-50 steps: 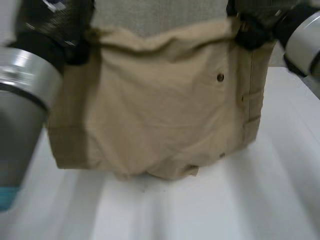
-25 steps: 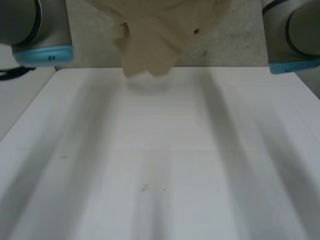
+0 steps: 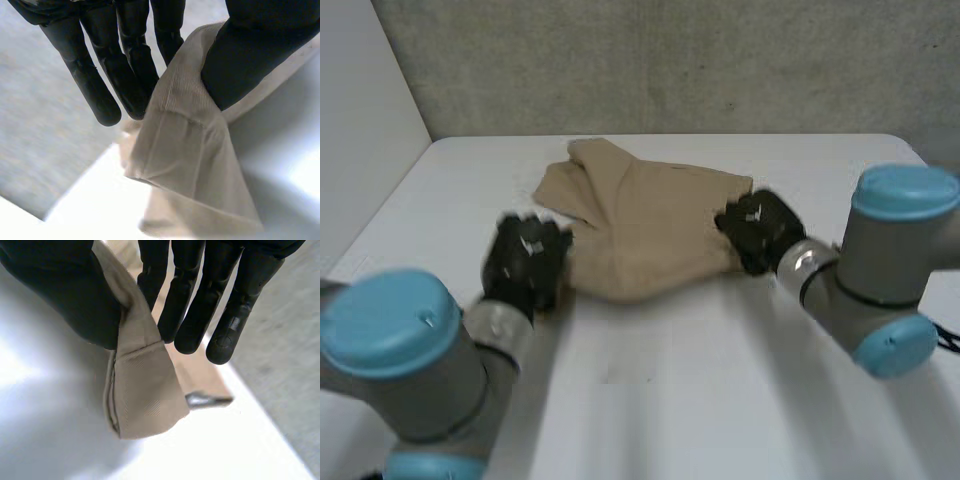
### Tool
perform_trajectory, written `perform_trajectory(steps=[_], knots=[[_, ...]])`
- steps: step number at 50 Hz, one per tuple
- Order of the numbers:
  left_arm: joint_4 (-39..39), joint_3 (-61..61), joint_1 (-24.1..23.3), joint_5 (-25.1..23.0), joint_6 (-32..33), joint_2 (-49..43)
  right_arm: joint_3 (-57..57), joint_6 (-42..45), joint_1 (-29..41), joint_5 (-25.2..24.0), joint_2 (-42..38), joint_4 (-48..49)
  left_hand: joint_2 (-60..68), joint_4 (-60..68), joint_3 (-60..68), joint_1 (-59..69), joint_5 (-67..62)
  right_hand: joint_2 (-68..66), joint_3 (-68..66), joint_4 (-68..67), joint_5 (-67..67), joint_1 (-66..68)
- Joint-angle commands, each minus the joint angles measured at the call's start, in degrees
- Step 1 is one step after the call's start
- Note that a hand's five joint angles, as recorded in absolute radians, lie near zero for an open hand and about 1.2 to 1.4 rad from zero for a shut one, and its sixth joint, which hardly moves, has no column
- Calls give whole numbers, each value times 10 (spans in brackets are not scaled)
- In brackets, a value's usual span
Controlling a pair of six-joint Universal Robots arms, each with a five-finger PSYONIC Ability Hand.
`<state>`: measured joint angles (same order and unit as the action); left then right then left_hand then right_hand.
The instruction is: Fold the shorts.
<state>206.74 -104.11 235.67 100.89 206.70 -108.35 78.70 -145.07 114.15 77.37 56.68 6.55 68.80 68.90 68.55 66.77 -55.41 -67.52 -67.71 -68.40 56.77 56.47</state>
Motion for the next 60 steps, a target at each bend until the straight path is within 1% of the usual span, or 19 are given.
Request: perform_trajectory(steps=[1, 6, 12, 17, 21, 24, 30, 31, 33, 37, 38, 39, 45, 46, 47, 50, 51, 55, 60], knots=[[-76, -27, -31, 20, 8, 28, 65, 27, -1, 18, 42, -67, 112, 111, 114, 132, -146, -125, -123, -116, 132, 235], [-158, -40, -29, 57, 17, 90, 111, 35, -4, 16, 102, -116, 112, 111, 114, 132, -146, -125, -123, -116, 132, 235], [-264, -61, -35, 61, 49, 154, 163, 75, -8, 16, 166, -182, 112, 111, 114, 132, -146, -125, -123, -116, 132, 235], [-361, -94, -46, 58, 84, 203, 229, 186, -8, 21, 227, -294, 112, 111, 114, 132, -146, -125, -123, -116, 132, 235], [-400, -100, -80, 55, 91, 215, 278, 260, -8, 12, 271, -372, 112, 111, 114, 132, -146, -125, -123, -116, 132, 235], [-403, -101, -101, 59, 95, 212, 291, 277, -7, 6, 280, -387, 112, 111, 114, 132, -146, -125, -123, -116, 132, 235], [-369, -81, -108, 59, 99, 179, 287, 251, -6, -7, 276, -353, 112, 111, 114, 132, -146, -125, -123, -116, 132, 235], [-335, -60, -108, 61, 100, 149, 280, 238, -6, -5, 270, -336, 112, 111, 114, 132, -146, -125, -123, -116, 132, 235], [-313, -46, -104, 60, 102, 133, 270, 225, -6, 0, 259, -317, 112, 111, 114, 132, -146, -125, -123, -116, 132, 235], [-235, -5, -70, 59, 135, 81, 241, 201, -8, 26, 215, -274, 112, 111, 114, 132, -146, -125, -123, -116, 132, 235], [-216, 3, -64, 57, 144, 70, 231, 195, -8, 44, 202, -257, 112, 111, 114, 132, -146, -125, -123, -116, 132, 235], [-175, 21, -55, 56, 163, 46, 223, 194, -8, 53, 196, -247, 112, 111, 114, 132, -146, -125, -123, -116, 132, 235], [-28, 108, -41, 52, 237, -52, 176, 192, -5, 117, 164, -147, 112, 111, 114, 132, -146, -125, -123, -116, 132, 235], [-9, 123, -39, 48, 247, -70, 155, 193, -5, 131, 142, -115, 112, 111, 114, 132, -146, -125, -123, -116, 132, 235], [28, 154, -34, 38, 261, -107, 146, 192, -5, 136, 133, -103, 112, 111, 114, 132, -146, -125, -123, -116, 132, 235], [69, 198, -26, 13, 276, -156, 107, 193, -3, 150, 91, -60, 112, 111, 114, 132, -146, -125, -123, -116, 132, 235], [88, 229, -25, -6, 277, -185, 96, 193, -2, 152, 80, -52, 112, 111, 114, 132, -146, -125, -123, -116, 132, 235], [107, 327, -25, -29, 280, -267, 38, 194, 0, 163, 26, -14, 112, 111, 114, 132, -146, -125, -123, -116, 132, 235], [100, 441, -24, -29, 280, -357, -33, 198, 0, 187, -43, 33, 112, 111, 114, 132, -146, -125, -123, -116, 132, 235]])
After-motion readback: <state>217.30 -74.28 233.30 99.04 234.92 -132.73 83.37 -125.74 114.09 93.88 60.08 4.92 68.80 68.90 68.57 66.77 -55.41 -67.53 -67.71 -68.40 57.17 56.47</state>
